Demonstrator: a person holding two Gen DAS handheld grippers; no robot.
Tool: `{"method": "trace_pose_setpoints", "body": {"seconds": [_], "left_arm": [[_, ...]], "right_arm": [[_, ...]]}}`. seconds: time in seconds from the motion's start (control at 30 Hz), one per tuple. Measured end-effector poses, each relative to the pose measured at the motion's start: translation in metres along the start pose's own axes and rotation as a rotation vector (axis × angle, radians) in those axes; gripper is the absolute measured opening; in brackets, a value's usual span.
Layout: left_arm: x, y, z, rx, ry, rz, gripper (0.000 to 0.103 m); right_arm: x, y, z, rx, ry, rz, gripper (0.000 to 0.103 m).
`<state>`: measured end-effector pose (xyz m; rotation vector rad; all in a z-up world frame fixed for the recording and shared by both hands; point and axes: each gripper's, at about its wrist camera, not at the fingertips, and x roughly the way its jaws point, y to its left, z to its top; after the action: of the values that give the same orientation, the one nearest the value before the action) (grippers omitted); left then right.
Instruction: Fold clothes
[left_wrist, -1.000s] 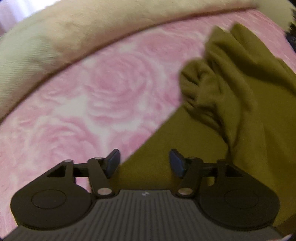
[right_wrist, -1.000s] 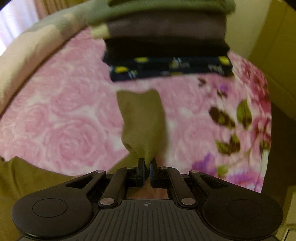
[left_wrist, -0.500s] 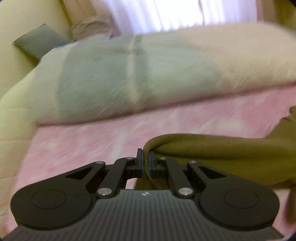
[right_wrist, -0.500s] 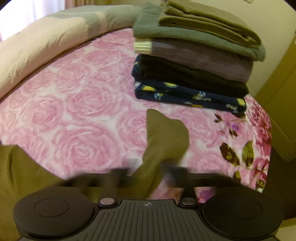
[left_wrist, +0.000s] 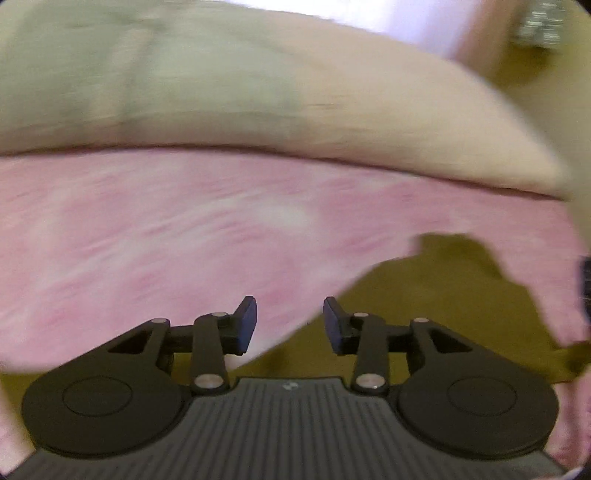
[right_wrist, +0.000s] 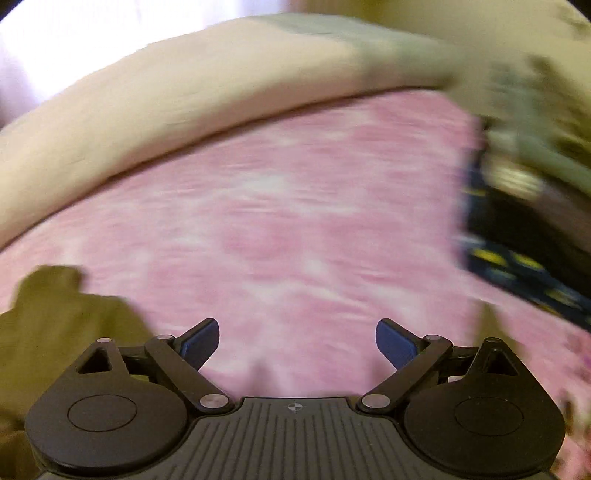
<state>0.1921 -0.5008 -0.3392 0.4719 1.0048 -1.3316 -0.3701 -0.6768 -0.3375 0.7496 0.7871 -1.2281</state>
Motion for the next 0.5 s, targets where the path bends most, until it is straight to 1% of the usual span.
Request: {"method": "trace_pose_setpoints", "body": {"seconds": [0.03,0.07,0.1,0.17,0.27,0.33,0.37,0.4,0.43,0.47,0.5], "left_arm": [[0.015,-0.014,0.007,0.022,-0.001,-0.059,0.041],[0.032,-0.025,0.011,0.054,0.009,-0.097,0.044],[0.049,-0.037,0.015,0.084,0.018,-0.131,0.046],[0.078,-0.047,0.021,0.112,0.04,-0.137,0.046],[0.11,-0.047,0.02,0.104,0.07,-0.137,0.047],[0.125,-0.045,0.012,0.105,0.113,-0.159,0.038],[0.126,-0.051,0.007,0.146,0.12,-0.159,0.022],[0.128,-0.057,0.002,0.187,0.128,-0.159,0.006],[0.129,-0.063,-0.003,0.228,0.134,-0.159,0.005],[0.126,-0.069,-0.005,0.263,0.125,-0.163,0.004],[0.123,-0.071,-0.003,0.268,0.111,-0.166,0.004]], "right_arm": [[0.01,0.01,0.003,-0.024,0.006,0.045,0.095],[0.021,0.02,0.006,-0.049,0.012,0.091,0.095],[0.031,0.029,0.007,-0.073,0.021,0.137,0.095],[0.051,0.046,0.008,-0.109,0.035,0.203,0.095],[0.075,0.058,0.009,-0.109,0.048,0.274,0.095],[0.09,0.065,0.009,-0.093,0.055,0.31,0.095],[0.097,0.069,0.008,-0.078,0.07,0.322,0.095],[0.105,0.073,0.004,-0.072,0.099,0.343,0.07],[0.11,0.079,0.0,-0.092,0.126,0.364,0.035],[0.11,0.087,-0.001,-0.132,0.131,0.364,0.024],[0.109,0.092,-0.002,-0.171,0.141,0.379,0.006]]}}
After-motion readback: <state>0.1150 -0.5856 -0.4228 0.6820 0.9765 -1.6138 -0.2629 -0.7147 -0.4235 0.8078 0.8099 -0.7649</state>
